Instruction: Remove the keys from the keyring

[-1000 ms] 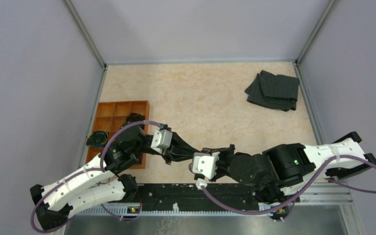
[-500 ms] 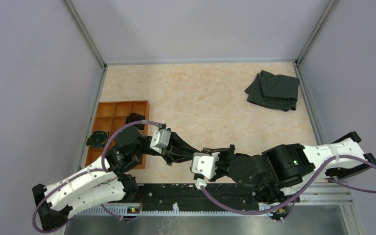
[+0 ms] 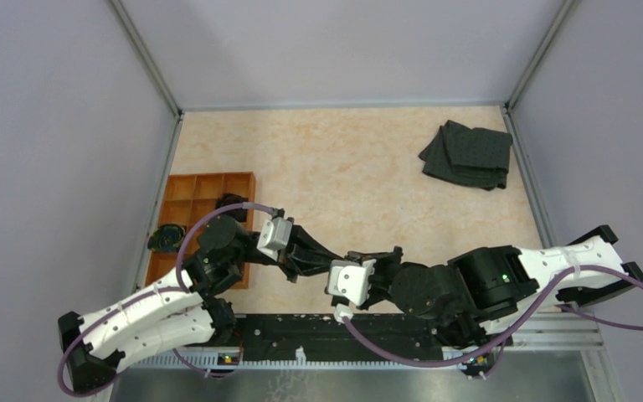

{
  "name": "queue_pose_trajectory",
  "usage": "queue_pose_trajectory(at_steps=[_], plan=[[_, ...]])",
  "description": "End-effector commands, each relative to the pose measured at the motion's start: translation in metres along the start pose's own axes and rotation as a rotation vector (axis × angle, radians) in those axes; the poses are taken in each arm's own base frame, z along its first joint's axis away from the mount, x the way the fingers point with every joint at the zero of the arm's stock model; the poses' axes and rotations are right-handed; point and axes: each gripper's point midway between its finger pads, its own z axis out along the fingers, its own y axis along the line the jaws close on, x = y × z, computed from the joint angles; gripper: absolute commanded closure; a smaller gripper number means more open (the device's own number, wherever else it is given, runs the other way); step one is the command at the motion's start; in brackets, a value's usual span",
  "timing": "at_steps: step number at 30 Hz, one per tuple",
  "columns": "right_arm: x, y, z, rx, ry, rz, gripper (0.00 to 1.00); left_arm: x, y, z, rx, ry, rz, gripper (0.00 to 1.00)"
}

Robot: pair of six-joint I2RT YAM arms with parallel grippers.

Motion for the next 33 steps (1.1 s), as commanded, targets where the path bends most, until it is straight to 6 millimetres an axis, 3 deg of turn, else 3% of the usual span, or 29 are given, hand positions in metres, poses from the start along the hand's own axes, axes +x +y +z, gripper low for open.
queue_pose_trajectory(at_steps=[1,4,12,24,33], plan=[[-0.011,-0.01,-0.005,0.044,-0.035,0.053,1.0,-0.007,0.0,0.002,0.008,-0.037,0.019,0.91],[-0.008,-0.012,-0.005,0.056,-0.025,0.057,1.0,-0.006,0.003,0.002,-0.017,-0.042,0.009,1.0],[0.008,-0.016,-0.008,0.1,0.022,0.07,1.0,-0.009,0.01,-0.006,-0.095,-0.088,-0.026,1.0],[0.03,-0.009,-0.007,0.118,0.058,0.113,1.0,-0.029,0.013,-0.02,-0.166,-0.331,-0.116,1.0],[0.03,0.0,0.0,0.108,0.052,0.112,1.0,-0.04,0.012,-0.027,-0.17,-0.448,-0.143,1.0]])
